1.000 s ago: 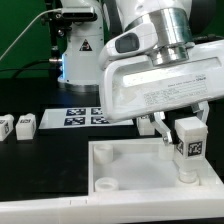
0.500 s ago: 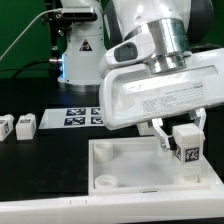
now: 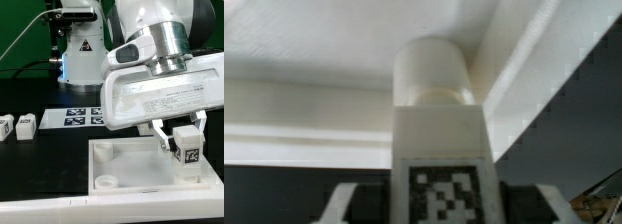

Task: Assemble one leg

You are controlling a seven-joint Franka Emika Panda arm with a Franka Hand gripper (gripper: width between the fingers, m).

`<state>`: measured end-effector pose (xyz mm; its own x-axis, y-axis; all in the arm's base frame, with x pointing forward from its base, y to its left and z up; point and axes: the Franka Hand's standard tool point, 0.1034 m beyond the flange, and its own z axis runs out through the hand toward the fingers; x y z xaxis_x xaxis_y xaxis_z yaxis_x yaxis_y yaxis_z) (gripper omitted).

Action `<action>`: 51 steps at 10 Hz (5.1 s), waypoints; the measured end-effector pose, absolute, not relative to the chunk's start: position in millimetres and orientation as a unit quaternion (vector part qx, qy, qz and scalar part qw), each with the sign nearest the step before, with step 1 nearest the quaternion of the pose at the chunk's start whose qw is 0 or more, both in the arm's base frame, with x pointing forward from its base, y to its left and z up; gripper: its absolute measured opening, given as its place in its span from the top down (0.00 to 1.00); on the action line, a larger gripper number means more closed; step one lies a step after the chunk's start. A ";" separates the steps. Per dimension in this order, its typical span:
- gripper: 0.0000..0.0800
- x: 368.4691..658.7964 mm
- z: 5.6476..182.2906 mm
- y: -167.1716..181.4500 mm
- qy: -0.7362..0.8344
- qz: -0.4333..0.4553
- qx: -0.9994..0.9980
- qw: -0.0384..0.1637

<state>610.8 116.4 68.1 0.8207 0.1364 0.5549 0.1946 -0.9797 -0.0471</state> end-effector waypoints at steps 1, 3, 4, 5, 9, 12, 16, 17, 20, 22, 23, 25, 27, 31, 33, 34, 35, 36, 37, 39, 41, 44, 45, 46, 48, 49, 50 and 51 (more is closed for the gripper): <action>0.63 610.5 67.6 116.4 -0.087 -0.285 -0.953 0.051; 0.26 610.4 67.6 116.4 -0.087 -0.285 -0.953 0.051; 0.26 610.4 67.6 116.4 -0.087 -0.285 -0.953 0.051; 0.20 610.4 67.6 116.4 -0.087 -0.285 -0.953 0.051; 0.19 610.4 67.6 116.4 -0.087 -0.285 -0.953 0.051; 0.19 606.9 71.1 120.7 -0.083 -0.260 -0.960 0.055; 0.19 607.5 85.9 129.9 -0.093 -0.172 -0.978 0.070; 0.19 610.5 88.8 131.7 -0.095 -0.123 -0.985 0.078; 0.19 606.6 82.6 132.5 -0.108 0.030 -0.989 0.095; 0.19 623.5 80.1 129.4 -0.114 0.061 -0.987 0.096; 0.19 625.2 78.1 125.2 -0.111 0.057 -0.988 0.094; 0.19 630.6 75.4 121.4 -0.110 0.041 -0.989 0.090; 0.19 631.0 75.4 121.3 -0.109 0.034 -0.990 0.089; 0.62 631.1 74.0 117.8 -0.108 0.035 -0.990 0.086; 0.62 631.1 73.2 115.9 -0.107 0.036 -0.990 0.086; 0.63 631.2 73.0 115.4 -0.106 0.036 -0.990 0.086; 0.63 632.7 72.1 114.8 -0.094 0.031 -0.991 0.085; 0.63 635.8 70.8 114.5 -0.068 0.016 -0.994 0.086; 0.63 635.4 70.8 113.3 -0.015 0.020 -0.996 0.086; 0.63 635.8 70.2 111.0 0.132 0.014 -0.987 0.085; 0.63 636.3 70.5 106.7 0.262 0.015 -0.959 0.104; 0.63 637.3 70.6 106.1 0.380 0.026 -0.919 0.105; 0.63 637.1 70.3 105.6 0.433 0.032 -0.895 0.103; 0.63 636.7 70.0 105.7 0.474 0.037 -0.874 0.100; 0.63 633.2 68.6 108.3 0.612 0.044 -0.782 0.114; 0.63 630.7 68.1 111.6 0.687 0.044 -0.713 0.129; 0.63 629.9 68.3 114.6 0.697 0.046 -0.704 0.130; 0.51 629.8 68.1 114.6 0.681 0.043 -0.719 0.131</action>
Offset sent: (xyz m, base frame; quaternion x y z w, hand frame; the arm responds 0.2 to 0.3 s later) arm 0.0000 0.0000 0.0000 0.0000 0.0000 0.0000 1.0000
